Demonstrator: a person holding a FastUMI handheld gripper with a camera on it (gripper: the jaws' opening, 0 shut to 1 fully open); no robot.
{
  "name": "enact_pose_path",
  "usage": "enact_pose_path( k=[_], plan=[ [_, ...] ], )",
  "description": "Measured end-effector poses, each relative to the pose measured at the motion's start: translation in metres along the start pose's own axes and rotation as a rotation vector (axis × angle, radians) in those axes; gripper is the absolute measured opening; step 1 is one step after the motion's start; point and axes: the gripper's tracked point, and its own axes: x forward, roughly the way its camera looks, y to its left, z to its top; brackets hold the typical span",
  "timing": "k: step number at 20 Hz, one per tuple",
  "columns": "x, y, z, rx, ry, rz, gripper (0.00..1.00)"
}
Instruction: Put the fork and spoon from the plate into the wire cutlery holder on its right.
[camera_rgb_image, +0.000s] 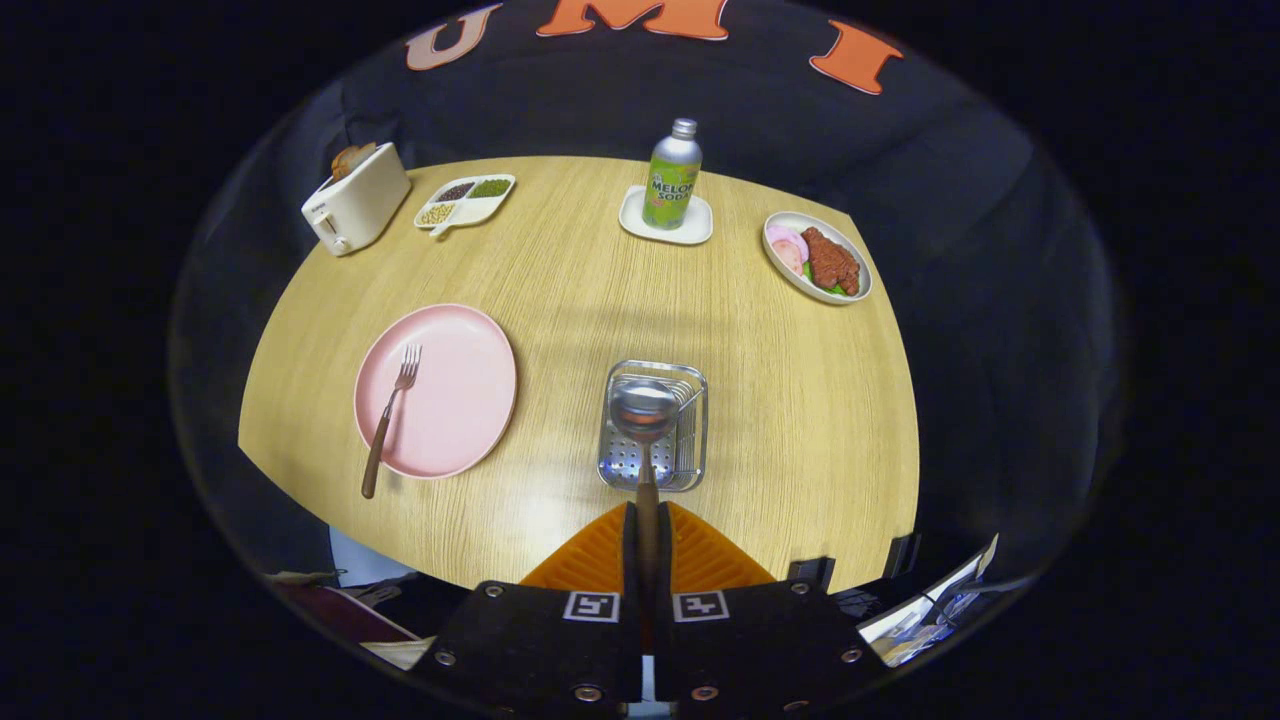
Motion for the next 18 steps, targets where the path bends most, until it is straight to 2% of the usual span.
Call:
enact_pose_path(
  k=[3,18],
  plan=[
    [0.008,-0.009,0.001,-0.050,0.065,-0.023,0.05],
    [0.050,-0.002,0.007,-0.125,0.281,0.044,0.07]
  ],
)
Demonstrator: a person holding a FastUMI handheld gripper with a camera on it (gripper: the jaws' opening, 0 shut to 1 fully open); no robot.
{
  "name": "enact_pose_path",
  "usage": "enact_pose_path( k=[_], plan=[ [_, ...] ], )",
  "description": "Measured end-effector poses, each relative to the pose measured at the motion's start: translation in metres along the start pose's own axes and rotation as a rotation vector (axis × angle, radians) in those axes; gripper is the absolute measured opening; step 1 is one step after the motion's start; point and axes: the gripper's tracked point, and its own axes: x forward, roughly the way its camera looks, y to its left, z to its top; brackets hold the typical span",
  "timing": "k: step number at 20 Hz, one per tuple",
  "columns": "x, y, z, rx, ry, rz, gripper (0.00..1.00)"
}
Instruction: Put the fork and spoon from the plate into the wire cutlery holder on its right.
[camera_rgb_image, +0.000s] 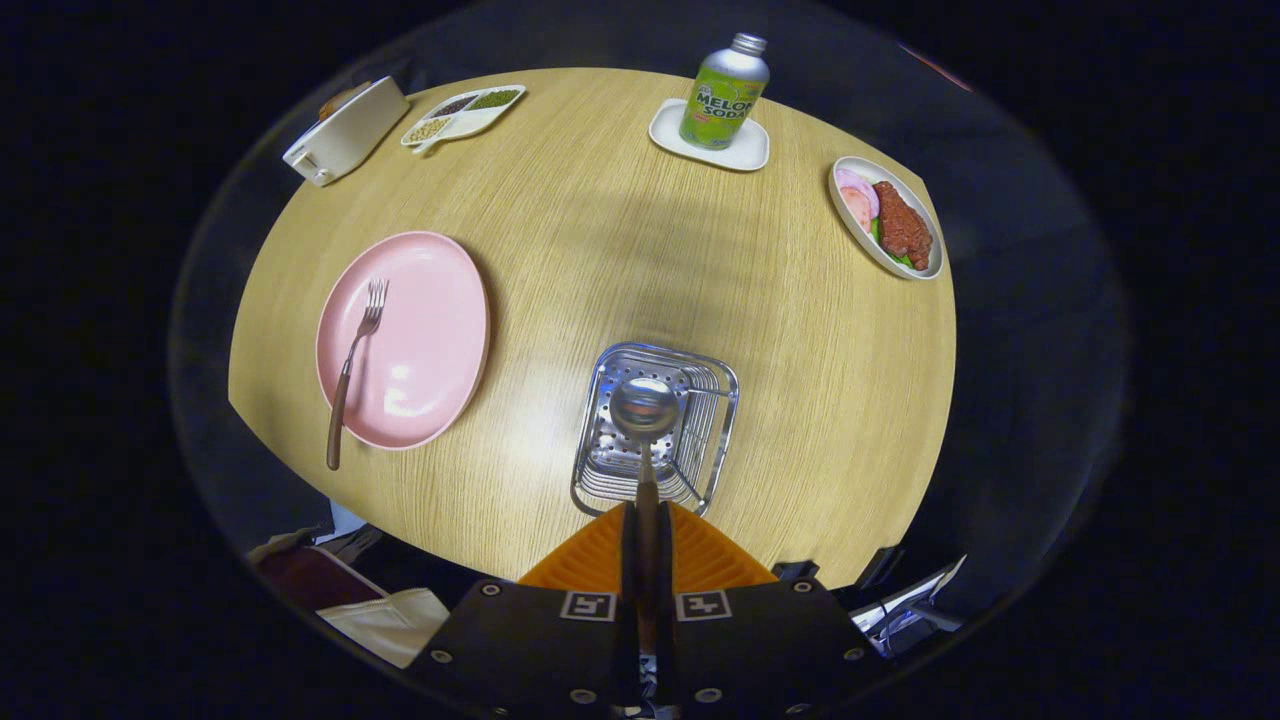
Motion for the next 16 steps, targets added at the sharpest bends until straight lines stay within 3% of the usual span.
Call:
enact_pose_path(
  k=[7,11,13,16],
  plan=[
    [-0.006,0.002,0.006,0.011,-0.025,0.004,0.14],
    [-0.022,0.003,0.014,0.057,-0.100,0.014,0.30],
    [-0.033,0.005,0.016,0.076,-0.149,0.017,0.55],
    [-0.050,0.013,0.021,0.102,-0.227,0.025,0.99]
  ],
)
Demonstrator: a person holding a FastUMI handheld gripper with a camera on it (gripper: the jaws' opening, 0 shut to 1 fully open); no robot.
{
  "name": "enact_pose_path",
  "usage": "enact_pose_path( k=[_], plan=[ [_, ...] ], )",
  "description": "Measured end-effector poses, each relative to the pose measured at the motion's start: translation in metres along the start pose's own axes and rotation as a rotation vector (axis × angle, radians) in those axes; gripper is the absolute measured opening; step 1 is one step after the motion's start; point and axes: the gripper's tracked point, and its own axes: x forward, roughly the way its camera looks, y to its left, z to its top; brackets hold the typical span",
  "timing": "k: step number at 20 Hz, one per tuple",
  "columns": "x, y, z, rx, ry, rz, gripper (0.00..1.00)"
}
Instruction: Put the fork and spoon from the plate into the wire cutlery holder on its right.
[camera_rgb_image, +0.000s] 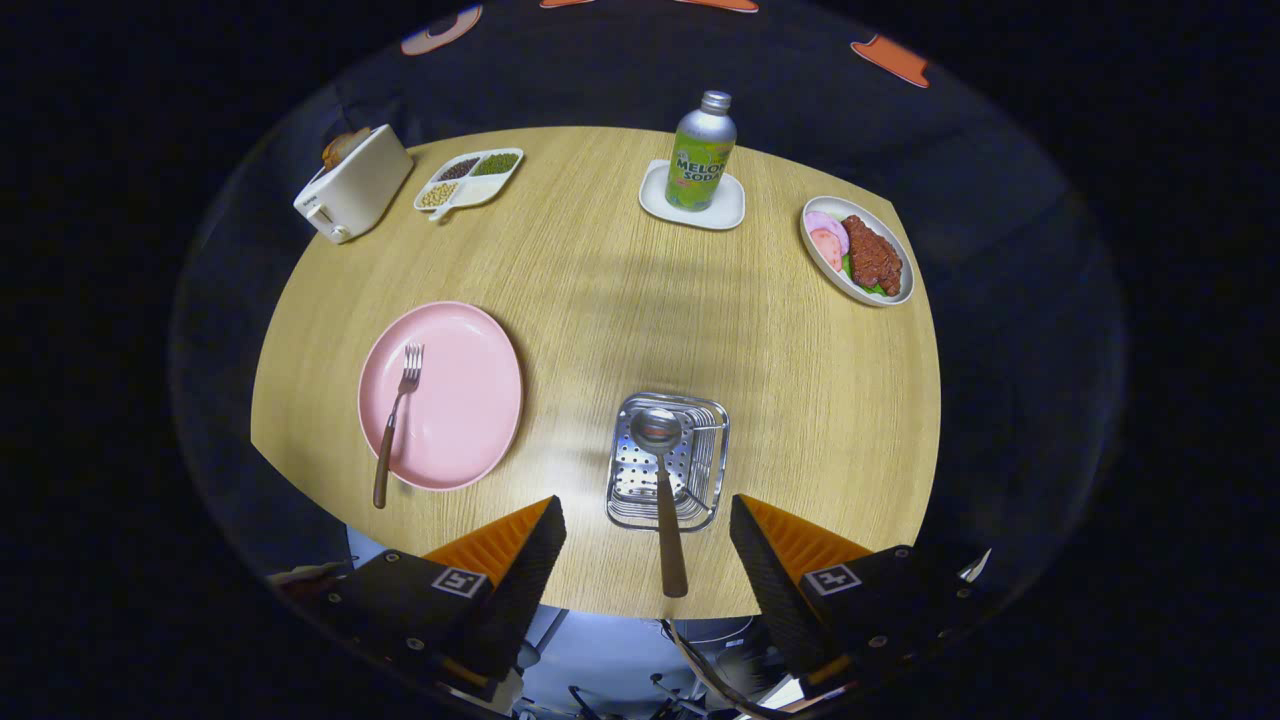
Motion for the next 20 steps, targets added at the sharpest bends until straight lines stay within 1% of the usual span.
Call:
enact_pose_path(
  k=[5,7,9,12,15,20],
  plan=[
    [-0.024,0.024,0.023,0.021,-0.168,0.003,1.00],
    [-0.032,0.040,0.034,0.028,-0.253,0.006,1.00],
    [-0.033,0.061,0.038,0.030,-0.303,0.022,1.00],
    [-0.027,0.093,0.044,0.030,-0.374,0.048,1.00],
    [-0.017,0.118,0.049,0.022,-0.448,0.036,1.00],
    [0.002,0.171,0.050,0.021,-0.539,0.065,1.00]
  ],
)
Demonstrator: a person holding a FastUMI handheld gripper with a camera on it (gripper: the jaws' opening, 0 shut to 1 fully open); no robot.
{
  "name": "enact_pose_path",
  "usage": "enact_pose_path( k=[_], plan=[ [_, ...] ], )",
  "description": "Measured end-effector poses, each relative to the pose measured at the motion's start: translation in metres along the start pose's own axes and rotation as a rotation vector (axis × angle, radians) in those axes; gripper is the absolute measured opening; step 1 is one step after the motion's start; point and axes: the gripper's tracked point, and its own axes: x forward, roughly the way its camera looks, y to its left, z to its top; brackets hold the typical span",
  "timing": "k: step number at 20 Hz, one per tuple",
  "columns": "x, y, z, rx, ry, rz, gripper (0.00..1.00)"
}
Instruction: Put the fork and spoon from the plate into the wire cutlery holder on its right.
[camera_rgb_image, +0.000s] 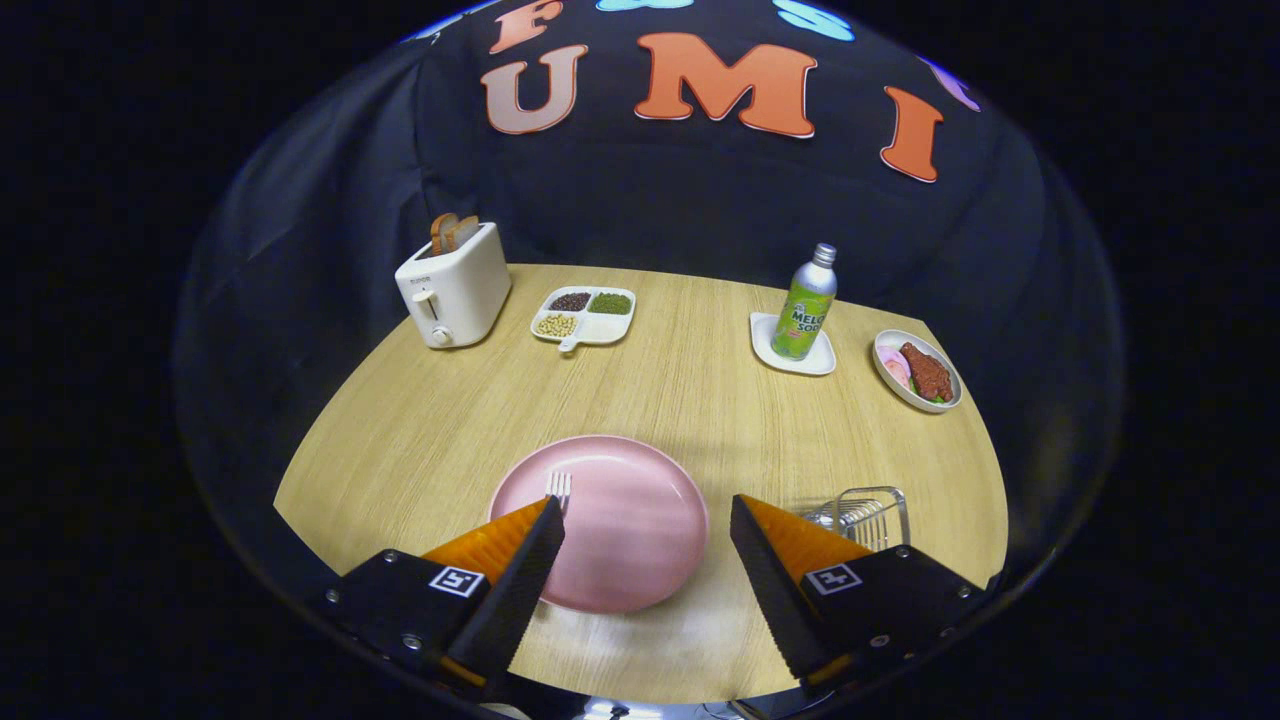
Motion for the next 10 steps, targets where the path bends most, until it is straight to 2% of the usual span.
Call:
enact_pose_path(
  k=[3,10],
  plan=[
    [0.013,0.027,-0.009,0.018,-0.025,0.026,1.00],
    [0.049,0.054,-0.047,0.011,-0.013,0.013,1.00]
  ],
)
